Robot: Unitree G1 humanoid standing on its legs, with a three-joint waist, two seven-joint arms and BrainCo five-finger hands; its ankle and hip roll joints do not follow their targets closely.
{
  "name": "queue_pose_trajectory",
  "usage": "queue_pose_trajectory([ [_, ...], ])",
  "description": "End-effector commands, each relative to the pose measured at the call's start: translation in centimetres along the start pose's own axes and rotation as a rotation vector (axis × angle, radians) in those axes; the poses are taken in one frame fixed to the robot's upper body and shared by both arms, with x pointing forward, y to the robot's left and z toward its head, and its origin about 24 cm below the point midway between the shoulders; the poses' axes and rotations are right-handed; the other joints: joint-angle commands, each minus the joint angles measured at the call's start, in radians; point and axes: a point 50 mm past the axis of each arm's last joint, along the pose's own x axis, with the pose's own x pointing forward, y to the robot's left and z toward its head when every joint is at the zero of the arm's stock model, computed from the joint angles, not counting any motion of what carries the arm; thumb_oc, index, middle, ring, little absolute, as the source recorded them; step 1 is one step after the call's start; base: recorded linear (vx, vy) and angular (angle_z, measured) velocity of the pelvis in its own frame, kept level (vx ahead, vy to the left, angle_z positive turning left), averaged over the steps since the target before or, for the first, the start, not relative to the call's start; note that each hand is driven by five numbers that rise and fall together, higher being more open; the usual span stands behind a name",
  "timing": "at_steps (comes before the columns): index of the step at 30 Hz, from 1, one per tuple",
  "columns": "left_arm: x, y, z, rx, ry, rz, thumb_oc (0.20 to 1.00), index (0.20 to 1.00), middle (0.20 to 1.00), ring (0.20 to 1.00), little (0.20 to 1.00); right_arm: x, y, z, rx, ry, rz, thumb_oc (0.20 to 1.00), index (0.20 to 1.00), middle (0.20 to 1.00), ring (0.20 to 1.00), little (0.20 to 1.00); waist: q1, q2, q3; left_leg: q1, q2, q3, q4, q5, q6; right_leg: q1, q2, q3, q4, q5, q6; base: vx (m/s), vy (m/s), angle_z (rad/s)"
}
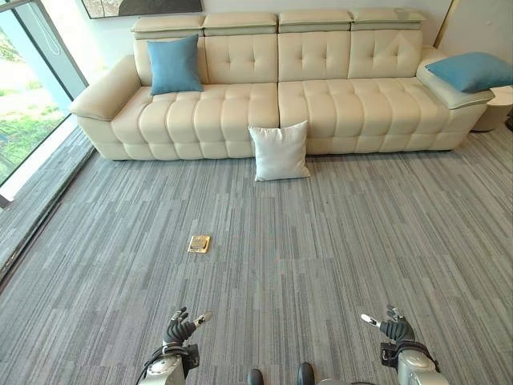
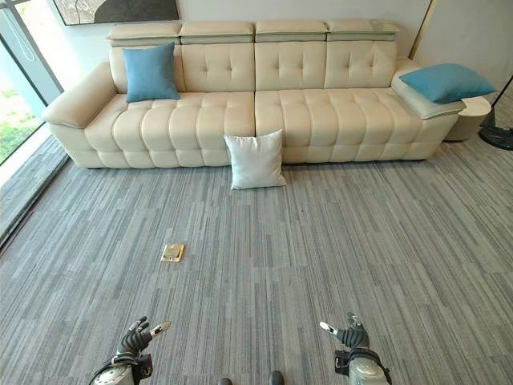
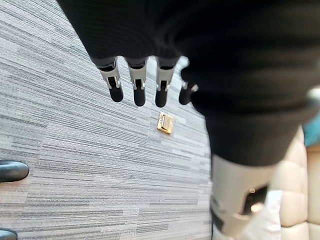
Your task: Pick up all the scattered cushions and arrange them neatly on the sofa.
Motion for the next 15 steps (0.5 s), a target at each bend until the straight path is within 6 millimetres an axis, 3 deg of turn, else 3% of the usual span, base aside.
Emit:
queue_pose_trajectory([
  [1,0.3,-0.6,1.5,0.04,-0.067,-0.031,1.0,1.0,1.0,1.0,1.0,0.4,-0.7,2.7,-0.035,-0.118,-0.003,1.0,1.0,1.0,1.0,1.0,-0.012,-0.017,-0.014,0.045,0.016,0.028,0.0,-0.084,-0.06,0.061,-0.032,-0.009,0.001,-0.165,0.067,0.0,0.0,0.0],
  [15,0.2,-0.4,0.7,0.0,-0.029,0.002,1.0,1.0,1.0,1.0,1.0,0.3,0.2,1.1,-0.029,-0.044,0.002,1.0,1.0,1.0,1.0,1.0,-0.005,-0.021,-0.01,0.045,0.014,0.02,0.0,-0.083,-0.06,0.065,-0.033,-0.019,0.001,-0.165,0.067,0.0,0.0,0.0],
])
